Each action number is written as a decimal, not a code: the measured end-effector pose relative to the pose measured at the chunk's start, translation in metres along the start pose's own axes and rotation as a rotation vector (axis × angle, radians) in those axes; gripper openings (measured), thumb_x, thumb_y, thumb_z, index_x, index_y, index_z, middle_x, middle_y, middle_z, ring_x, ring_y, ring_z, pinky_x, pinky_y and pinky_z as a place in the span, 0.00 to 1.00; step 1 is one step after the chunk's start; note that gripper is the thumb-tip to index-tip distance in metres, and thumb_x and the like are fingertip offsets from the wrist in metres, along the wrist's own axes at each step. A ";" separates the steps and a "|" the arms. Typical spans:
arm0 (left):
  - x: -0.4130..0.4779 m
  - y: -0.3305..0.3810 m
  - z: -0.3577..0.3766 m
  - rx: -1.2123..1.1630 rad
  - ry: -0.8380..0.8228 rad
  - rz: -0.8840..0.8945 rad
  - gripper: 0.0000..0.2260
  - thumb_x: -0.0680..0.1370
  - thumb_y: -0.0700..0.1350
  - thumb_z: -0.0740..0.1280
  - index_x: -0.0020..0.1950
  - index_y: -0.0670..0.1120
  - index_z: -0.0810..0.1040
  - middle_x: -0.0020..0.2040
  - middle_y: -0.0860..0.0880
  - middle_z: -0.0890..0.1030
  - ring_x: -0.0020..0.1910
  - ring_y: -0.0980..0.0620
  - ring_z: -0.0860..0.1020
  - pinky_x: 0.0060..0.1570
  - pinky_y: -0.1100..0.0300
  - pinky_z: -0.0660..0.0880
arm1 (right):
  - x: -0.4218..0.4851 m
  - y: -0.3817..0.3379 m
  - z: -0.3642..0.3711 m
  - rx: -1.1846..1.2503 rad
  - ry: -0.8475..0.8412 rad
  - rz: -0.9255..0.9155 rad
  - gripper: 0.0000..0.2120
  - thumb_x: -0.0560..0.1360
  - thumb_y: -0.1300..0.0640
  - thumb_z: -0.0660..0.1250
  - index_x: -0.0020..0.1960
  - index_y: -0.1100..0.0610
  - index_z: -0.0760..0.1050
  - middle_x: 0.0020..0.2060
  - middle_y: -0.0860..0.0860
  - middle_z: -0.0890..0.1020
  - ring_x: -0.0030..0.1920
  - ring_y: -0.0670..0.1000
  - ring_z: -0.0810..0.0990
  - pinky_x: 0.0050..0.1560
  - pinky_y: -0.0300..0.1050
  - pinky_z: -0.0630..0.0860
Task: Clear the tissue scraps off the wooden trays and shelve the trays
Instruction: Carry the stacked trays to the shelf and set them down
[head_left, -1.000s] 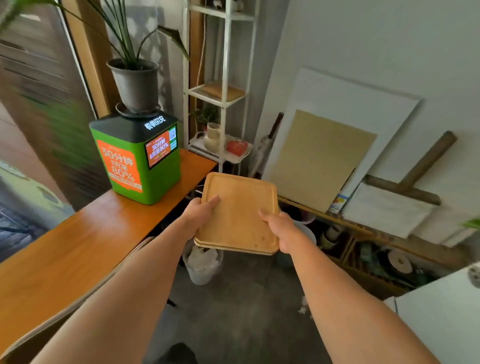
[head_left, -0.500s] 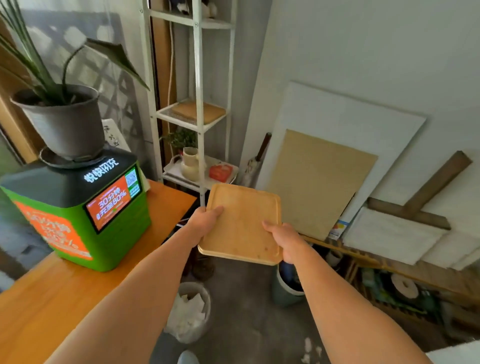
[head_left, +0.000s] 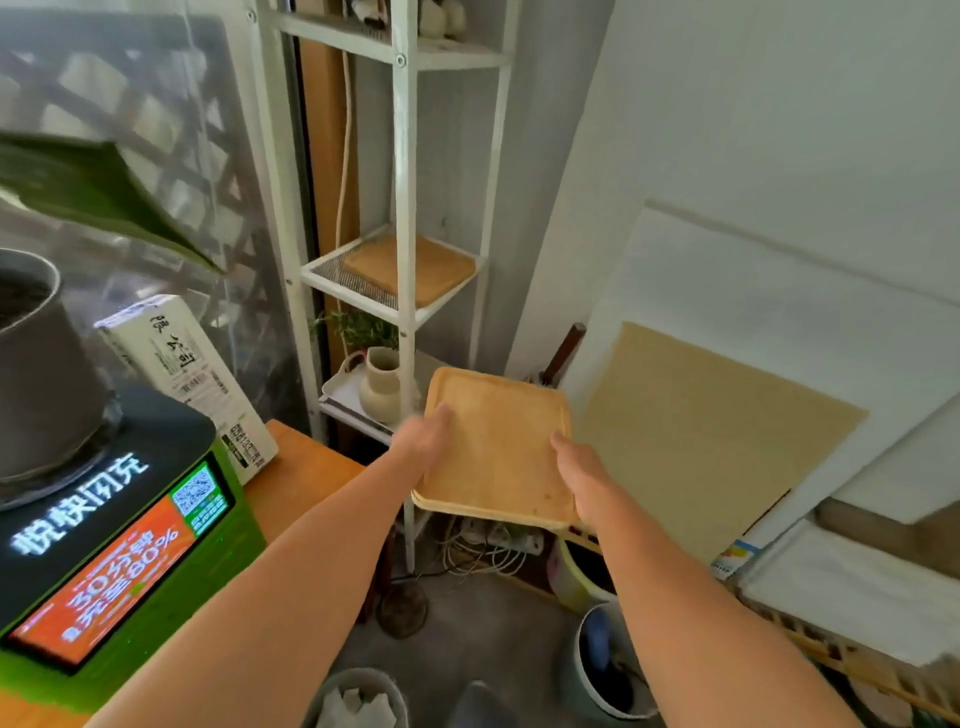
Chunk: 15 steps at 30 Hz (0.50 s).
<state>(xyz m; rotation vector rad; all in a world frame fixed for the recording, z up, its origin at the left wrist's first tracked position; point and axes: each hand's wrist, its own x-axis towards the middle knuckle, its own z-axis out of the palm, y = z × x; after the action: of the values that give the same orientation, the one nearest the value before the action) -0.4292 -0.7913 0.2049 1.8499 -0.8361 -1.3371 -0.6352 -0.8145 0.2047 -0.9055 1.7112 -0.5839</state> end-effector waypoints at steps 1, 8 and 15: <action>0.013 0.009 0.003 -0.010 0.011 -0.004 0.31 0.82 0.61 0.55 0.76 0.39 0.65 0.70 0.40 0.74 0.67 0.39 0.73 0.64 0.49 0.70 | 0.016 -0.014 -0.001 -0.027 -0.002 -0.003 0.31 0.80 0.40 0.57 0.74 0.59 0.64 0.67 0.59 0.74 0.60 0.62 0.76 0.63 0.61 0.74; 0.131 0.129 0.015 -0.019 0.148 0.034 0.32 0.83 0.60 0.52 0.76 0.36 0.64 0.72 0.37 0.71 0.71 0.37 0.69 0.69 0.49 0.66 | 0.156 -0.161 -0.005 -0.174 -0.029 -0.216 0.30 0.81 0.42 0.56 0.74 0.62 0.65 0.70 0.60 0.72 0.67 0.61 0.74 0.68 0.58 0.70; 0.209 0.223 0.004 -0.158 0.443 -0.015 0.27 0.84 0.57 0.54 0.72 0.36 0.68 0.66 0.39 0.75 0.65 0.39 0.74 0.54 0.52 0.69 | 0.268 -0.308 0.026 -0.311 -0.228 -0.330 0.30 0.82 0.43 0.56 0.76 0.62 0.63 0.71 0.59 0.71 0.68 0.61 0.72 0.56 0.52 0.75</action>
<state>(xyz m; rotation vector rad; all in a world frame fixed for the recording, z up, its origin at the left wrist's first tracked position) -0.4011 -1.0855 0.2818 1.9243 -0.4716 -0.9169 -0.5627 -1.2108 0.2747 -1.4373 1.4777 -0.4133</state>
